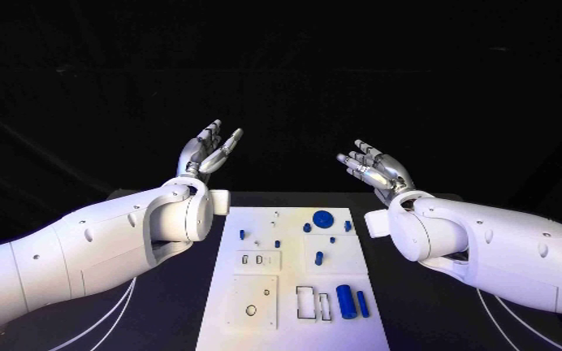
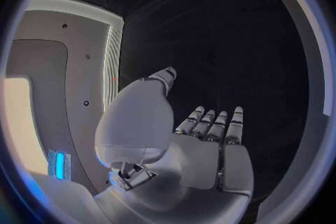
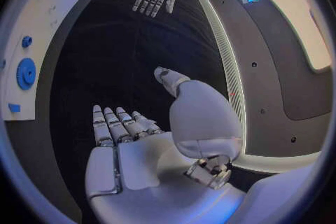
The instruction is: Assemble the parts on the task board
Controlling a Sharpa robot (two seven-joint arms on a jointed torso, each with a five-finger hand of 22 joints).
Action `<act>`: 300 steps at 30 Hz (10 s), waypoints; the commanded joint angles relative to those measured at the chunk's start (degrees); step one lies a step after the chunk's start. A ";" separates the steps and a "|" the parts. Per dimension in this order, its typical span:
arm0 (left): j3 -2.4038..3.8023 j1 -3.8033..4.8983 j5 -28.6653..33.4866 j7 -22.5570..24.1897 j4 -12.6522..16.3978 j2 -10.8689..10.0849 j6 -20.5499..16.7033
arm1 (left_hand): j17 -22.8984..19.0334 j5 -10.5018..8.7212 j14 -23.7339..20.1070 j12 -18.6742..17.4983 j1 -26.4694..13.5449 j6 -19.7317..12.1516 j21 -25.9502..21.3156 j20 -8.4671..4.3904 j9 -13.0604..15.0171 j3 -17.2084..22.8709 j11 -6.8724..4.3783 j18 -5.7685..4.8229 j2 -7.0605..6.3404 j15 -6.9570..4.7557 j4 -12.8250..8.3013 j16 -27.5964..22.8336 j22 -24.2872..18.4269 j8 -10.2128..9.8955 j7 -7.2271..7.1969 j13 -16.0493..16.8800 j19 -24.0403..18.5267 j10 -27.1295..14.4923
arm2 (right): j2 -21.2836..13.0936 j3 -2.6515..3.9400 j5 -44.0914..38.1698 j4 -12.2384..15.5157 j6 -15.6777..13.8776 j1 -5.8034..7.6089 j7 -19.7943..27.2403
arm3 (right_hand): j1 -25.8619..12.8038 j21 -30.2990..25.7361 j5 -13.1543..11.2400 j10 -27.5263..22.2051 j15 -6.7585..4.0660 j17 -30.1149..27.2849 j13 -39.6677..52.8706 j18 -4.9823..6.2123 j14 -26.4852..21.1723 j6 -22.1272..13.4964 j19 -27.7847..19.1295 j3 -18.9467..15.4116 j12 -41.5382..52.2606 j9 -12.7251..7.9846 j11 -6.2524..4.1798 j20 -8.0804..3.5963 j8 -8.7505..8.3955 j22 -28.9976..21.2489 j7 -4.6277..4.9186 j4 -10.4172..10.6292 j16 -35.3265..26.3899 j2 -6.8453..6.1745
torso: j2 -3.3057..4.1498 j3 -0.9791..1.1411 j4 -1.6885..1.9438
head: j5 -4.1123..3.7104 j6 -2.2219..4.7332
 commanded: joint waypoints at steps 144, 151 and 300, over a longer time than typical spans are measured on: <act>0.96 0.38 -7.60 -4.06 16.35 -11.74 13.27 | 22.83 0.00 57.70 3.94 4.55 38.69 22.20 -5.61 11.06 10.46 -0.81 7.66 -3.89 -6.99 -5.53 24.23 7.25 13.37 4.71 3.08 47.86 56.96 | 9.99 -0.64 -92.43 -6.91 7.13 5.97 -34.27 | 14.98 61.35 -4.11 63.26 -17.42 59.69 10.60 3.78 75.24 54.85 61.66 6.31 2.79 21.66 -13.25 -11.90 16.52 48.39 -1.03 2.63 68.10 -6.95 | 13.67 -0.33 1.52 | -1.81 -0.15; 0.96 0.38 -7.54 -4.20 16.31 -11.62 13.40 | 22.90 0.02 57.64 3.90 4.60 38.65 22.23 -5.60 11.06 10.51 -0.79 7.66 -3.88 -6.98 -5.57 24.26 7.26 13.34 4.74 3.08 47.83 56.93 | 13.20 -0.55 -92.43 -10.30 5.89 6.22 -35.64 | 14.63 61.57 -4.10 63.18 -17.41 59.54 10.65 3.73 75.18 54.54 61.70 6.39 2.67 21.94 -13.21 -11.91 16.54 48.72 -0.97 2.73 68.07 -7.08 | 13.85 -0.40 1.74 | -1.76 0.08; 0.96 1.05 -5.40 -4.64 15.03 -11.28 16.98 | 24.47 -0.03 56.45 3.38 3.05 37.92 22.44 -5.20 11.36 10.33 -0.51 7.65 -3.99 -6.62 -4.55 24.83 7.30 12.76 4.95 3.24 46.95 56.52 | 5.04 0.67 -69.25 -7.39 11.77 5.08 -43.09 | 19.09 75.77 -3.74 75.40 -16.20 84.72 82.15 0.14 79.53 40.13 71.36 -17.81 83.17 24.41 -12.22 -10.83 16.82 71.84 1.34 10.83 87.14 -5.51 | 13.45 0.35 1.19 | -0.83 -1.73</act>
